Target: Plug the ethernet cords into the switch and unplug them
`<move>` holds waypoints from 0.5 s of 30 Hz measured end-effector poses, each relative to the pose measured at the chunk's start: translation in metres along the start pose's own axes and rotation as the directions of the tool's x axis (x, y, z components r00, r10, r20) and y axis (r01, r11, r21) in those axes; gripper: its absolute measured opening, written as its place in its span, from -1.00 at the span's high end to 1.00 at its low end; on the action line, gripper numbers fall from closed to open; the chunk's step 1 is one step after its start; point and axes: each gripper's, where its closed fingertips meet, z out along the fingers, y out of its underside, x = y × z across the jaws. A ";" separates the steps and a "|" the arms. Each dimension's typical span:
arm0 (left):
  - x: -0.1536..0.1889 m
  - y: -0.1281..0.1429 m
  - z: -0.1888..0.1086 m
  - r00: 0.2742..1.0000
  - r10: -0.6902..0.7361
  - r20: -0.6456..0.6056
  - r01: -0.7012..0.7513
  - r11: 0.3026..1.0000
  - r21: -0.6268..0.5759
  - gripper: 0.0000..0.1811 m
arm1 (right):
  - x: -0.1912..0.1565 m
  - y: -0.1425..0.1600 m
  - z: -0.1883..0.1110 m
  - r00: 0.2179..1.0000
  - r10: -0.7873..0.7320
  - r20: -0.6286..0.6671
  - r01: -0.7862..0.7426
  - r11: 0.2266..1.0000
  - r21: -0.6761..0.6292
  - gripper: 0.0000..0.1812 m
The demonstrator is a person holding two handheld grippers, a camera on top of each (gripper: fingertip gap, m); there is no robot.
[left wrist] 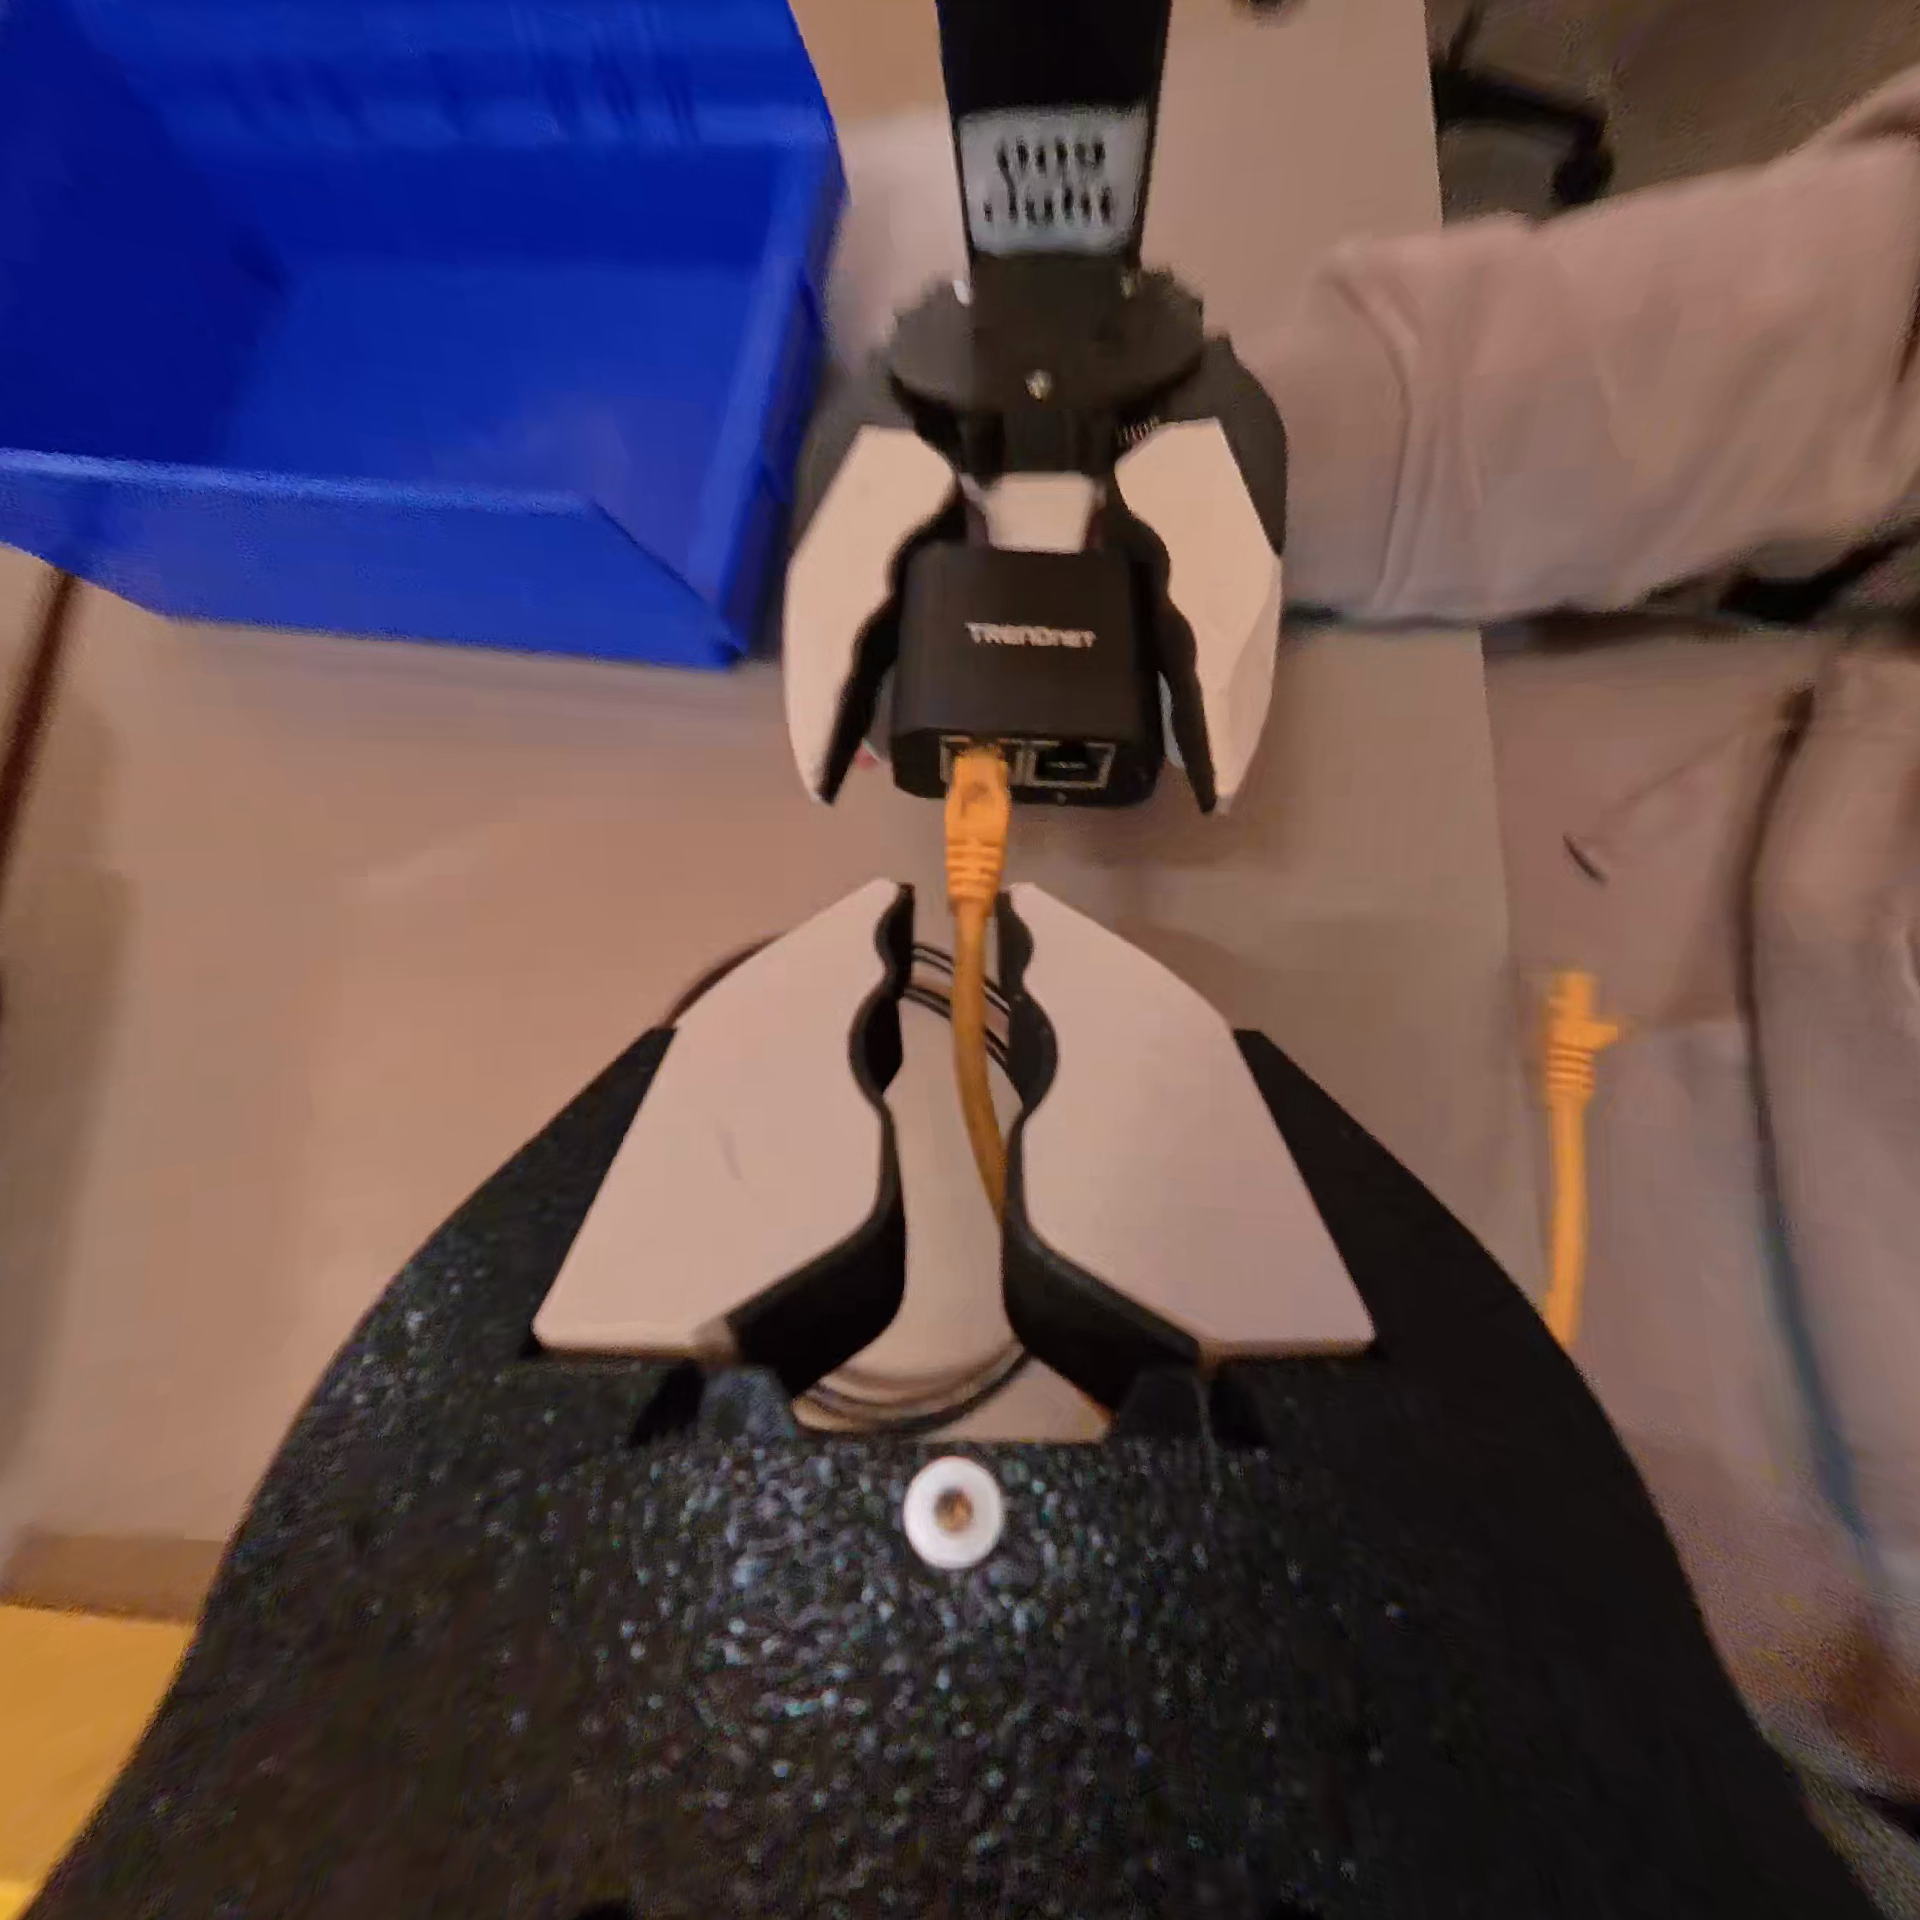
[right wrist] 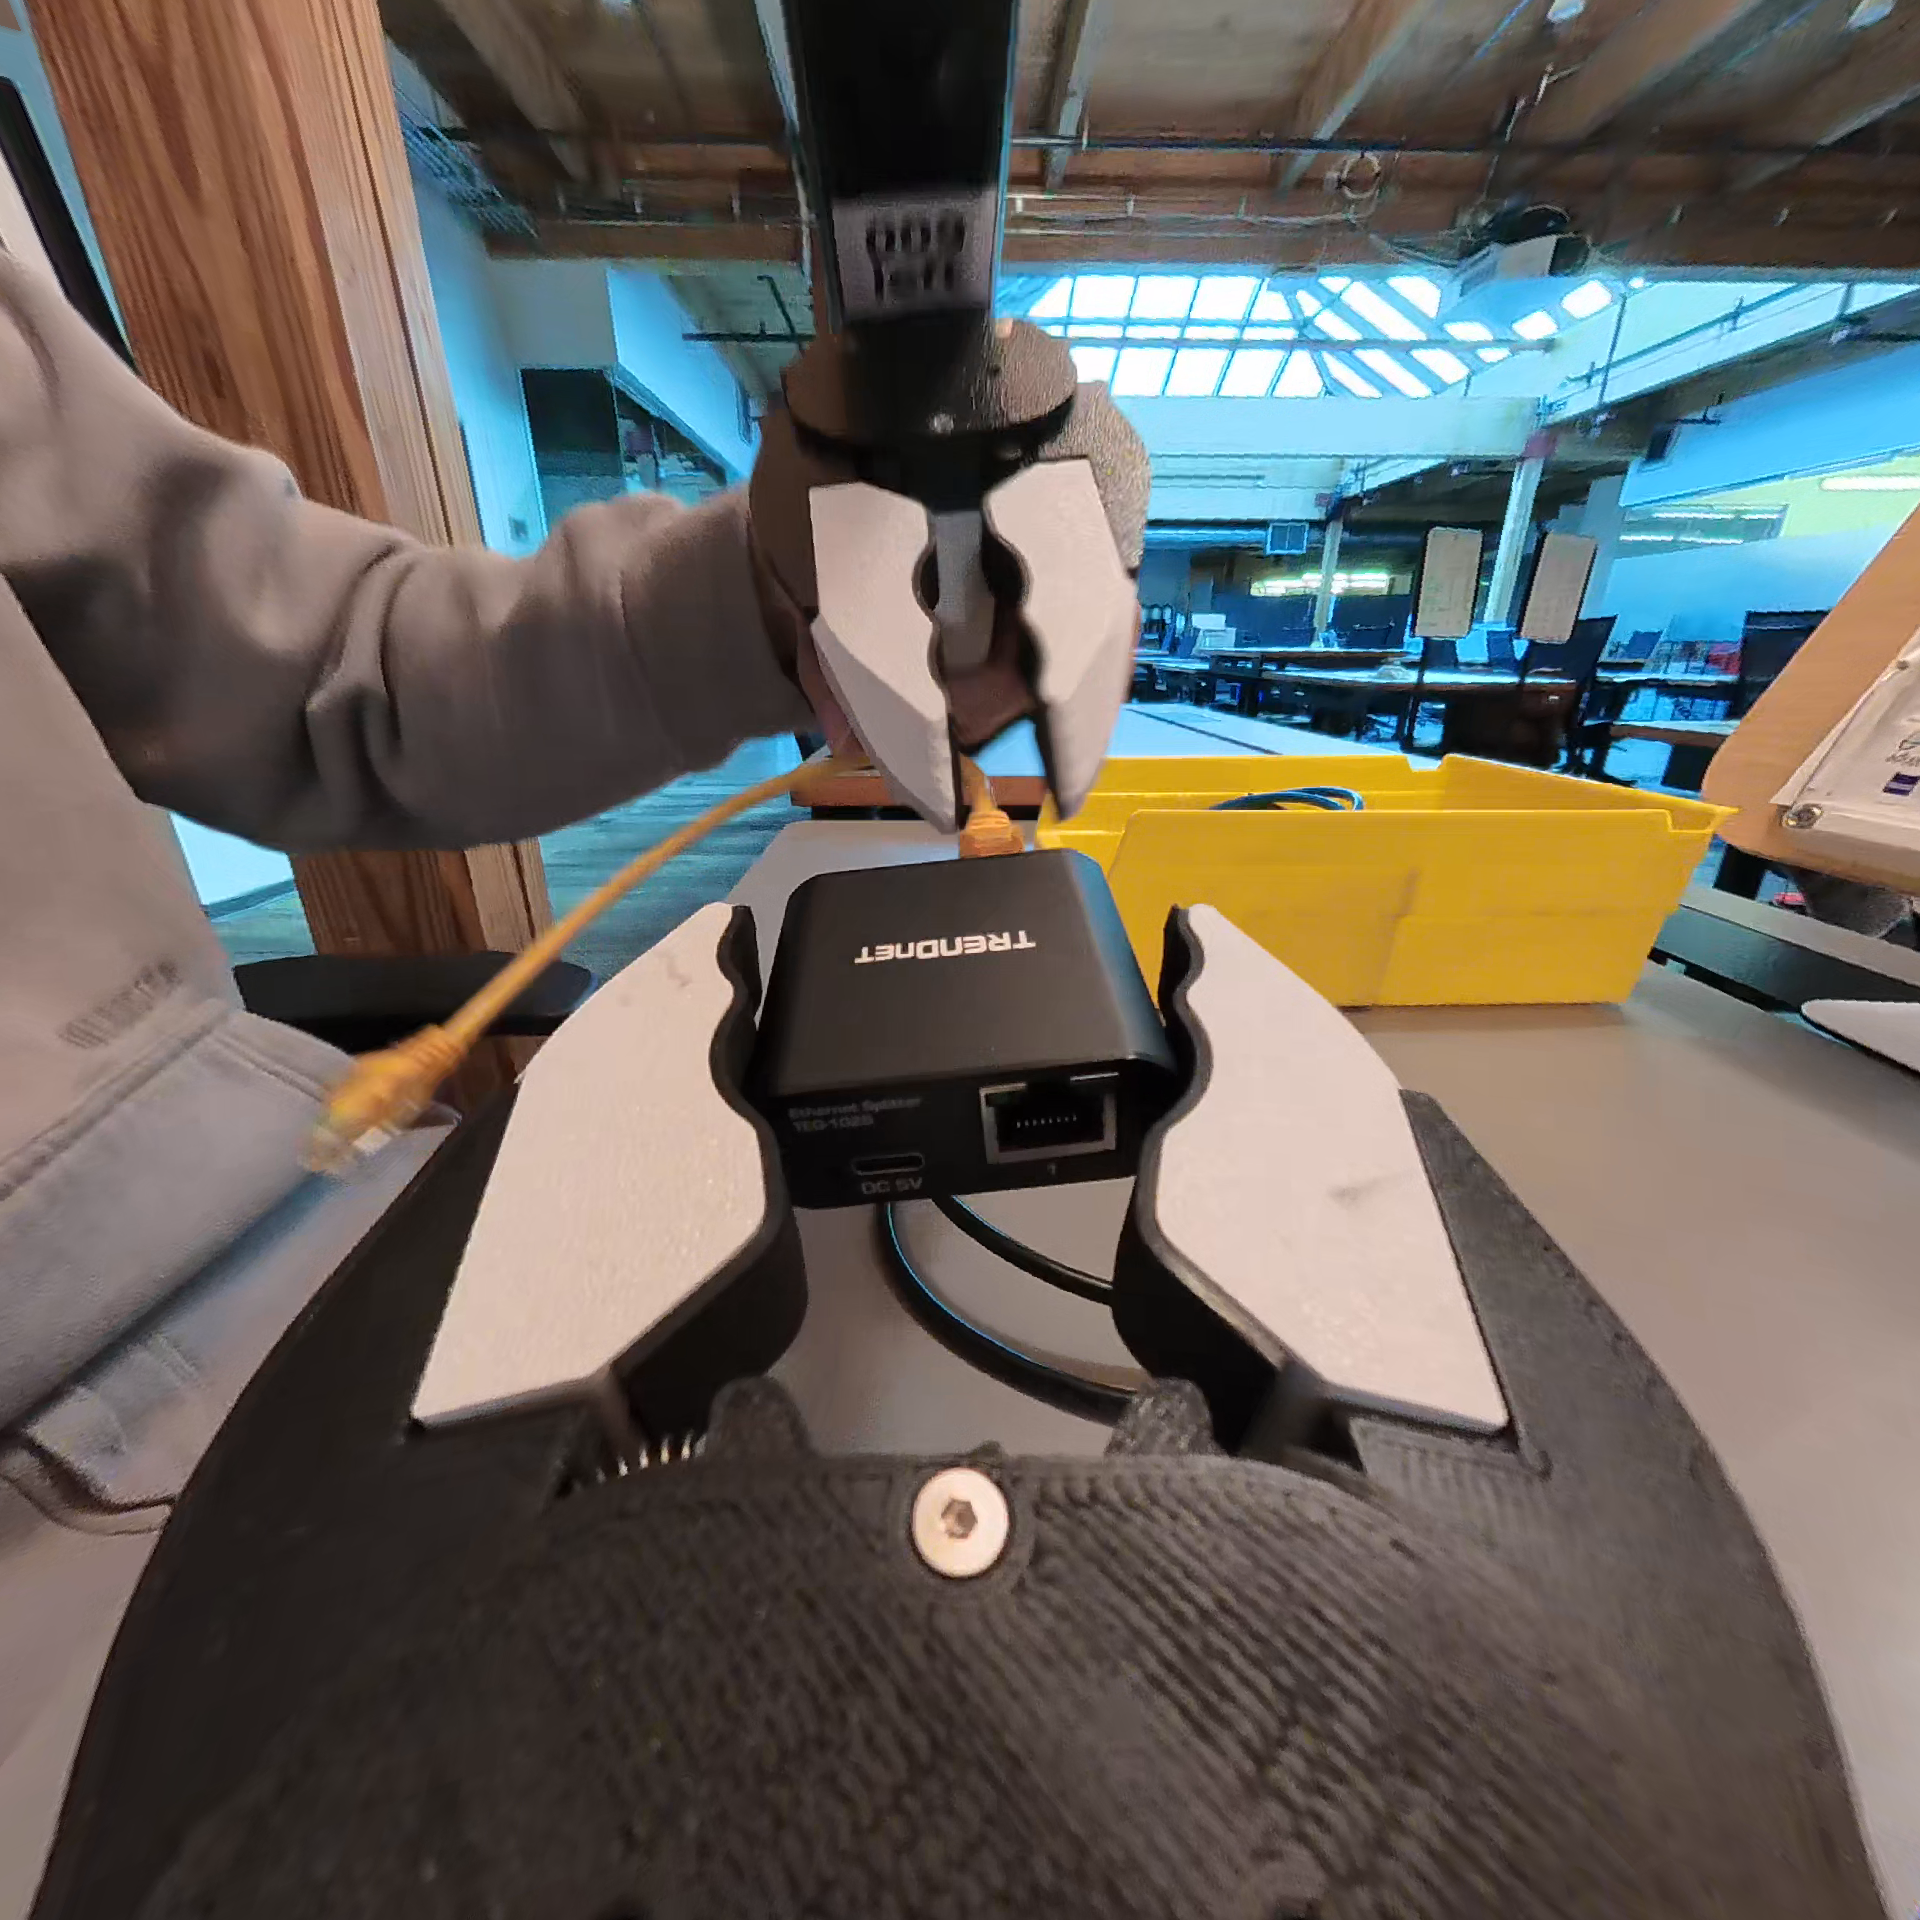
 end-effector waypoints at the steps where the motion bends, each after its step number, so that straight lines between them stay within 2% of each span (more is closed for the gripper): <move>1: -0.001 -0.002 -0.001 1.000 0.002 0.013 -0.003 0.999 0.049 0.79 | 0.000 0.001 0.000 1.000 0.000 0.000 0.000 1.000 -0.005 0.17; 4: 0.005 -0.002 -0.001 0.999 -0.035 -0.023 0.037 0.992 0.117 0.69 | -0.001 0.005 0.004 1.000 -0.008 0.003 0.008 0.999 -0.040 0.17; 7: 0.007 0.006 0.006 0.999 -0.051 -0.016 0.052 0.993 0.109 0.66 | -0.001 0.006 0.005 1.000 -0.009 0.003 0.010 0.999 -0.049 0.17; 9: 0.008 0.012 0.013 0.999 -0.049 -0.011 0.050 0.996 0.075 0.72 | -0.001 0.006 0.004 1.000 -0.010 0.000 0.010 0.999 -0.047 0.17; 11: 0.005 0.008 0.015 1.000 -0.019 0.021 0.017 0.994 0.104 0.89 | -0.001 0.006 0.005 1.000 -0.014 -0.002 0.013 0.999 -0.048 0.17; 15: 0.005 0.009 0.014 1.000 -0.002 0.017 0.000 0.994 0.109 0.89 | -0.002 0.007 0.005 1.000 -0.018 0.001 0.018 0.998 -0.057 0.17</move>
